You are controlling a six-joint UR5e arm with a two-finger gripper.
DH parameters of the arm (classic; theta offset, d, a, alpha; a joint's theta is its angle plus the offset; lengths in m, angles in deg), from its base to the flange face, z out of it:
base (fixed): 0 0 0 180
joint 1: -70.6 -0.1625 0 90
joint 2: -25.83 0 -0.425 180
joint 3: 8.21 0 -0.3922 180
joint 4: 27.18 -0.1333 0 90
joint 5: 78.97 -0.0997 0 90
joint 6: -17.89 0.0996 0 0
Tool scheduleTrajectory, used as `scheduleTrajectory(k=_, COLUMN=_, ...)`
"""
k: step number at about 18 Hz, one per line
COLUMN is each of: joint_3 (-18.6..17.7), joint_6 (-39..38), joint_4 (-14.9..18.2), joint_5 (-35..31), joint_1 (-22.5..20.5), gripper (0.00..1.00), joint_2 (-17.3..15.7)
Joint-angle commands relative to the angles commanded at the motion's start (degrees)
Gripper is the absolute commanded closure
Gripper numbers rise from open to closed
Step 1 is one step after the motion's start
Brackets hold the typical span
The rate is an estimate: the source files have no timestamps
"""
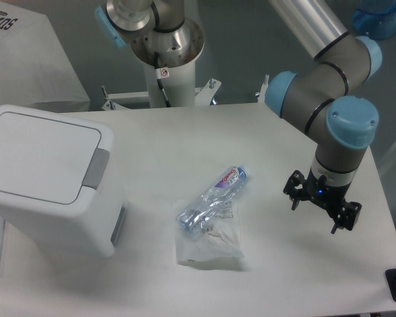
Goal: Open the trash can
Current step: 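Move the open gripper over toward the white trash can lid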
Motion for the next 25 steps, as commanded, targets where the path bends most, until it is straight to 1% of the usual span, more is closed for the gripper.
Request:
scheduleTrajectory(k=3, joint_3=0.0, joint_6=-2.0, joint_4=0.0, joint_5=1.4, joint_1=0.3, gripper=0.0, joint_2=-0.4)
scheduleTrajectory(k=6, joint_3=0.6, joint_6=-7.2, joint_4=0.0, joint_5=3.6, joint_1=0.8, gripper=0.0, joint_2=-0.8)
scheduleTrajectory(k=7, joint_3=0.6, joint_6=-9.0, joint_4=0.0, joint_5=3.7, joint_1=1.2, gripper=0.0, joint_2=-1.4)
scheduleTrajectory(k=10, joint_3=0.6, joint_6=-19.3, joint_4=-0.2, joint_5=6.0, joint_1=3.1, gripper=0.0, joint_2=-2.4)
scheduleTrajectory(k=13, joint_3=0.5, joint_6=-29.1, joint_4=-0.1, joint_5=10.7, joint_1=3.6, gripper=0.0, joint_2=-5.2)
scheduleTrajectory(k=17, joint_3=0.5, joint_6=-44.4, joint_4=-0.6, joint_5=21.2, joint_1=6.1, gripper=0.0, joint_2=-7.8)
scheduleTrajectory(k=19, joint_3=0.5, joint_6=-49.9, joint_4=-0.7, joint_5=26.0, joint_1=6.5, gripper=0.0, joint_2=-9.3)
scheduleTrajectory(k=21, joint_3=0.4, joint_6=-53.0, joint_4=-0.7, joint_5=27.6, joint_1=8.2, gripper=0.0, joint_2=-11.1)
scheduleTrajectory(k=25, joint_3=-0.6, joint_6=-55.5, joint_4=-0.8, joint_5=27.6, joint_1=12.8, gripper=0.0, joint_2=-14.0)
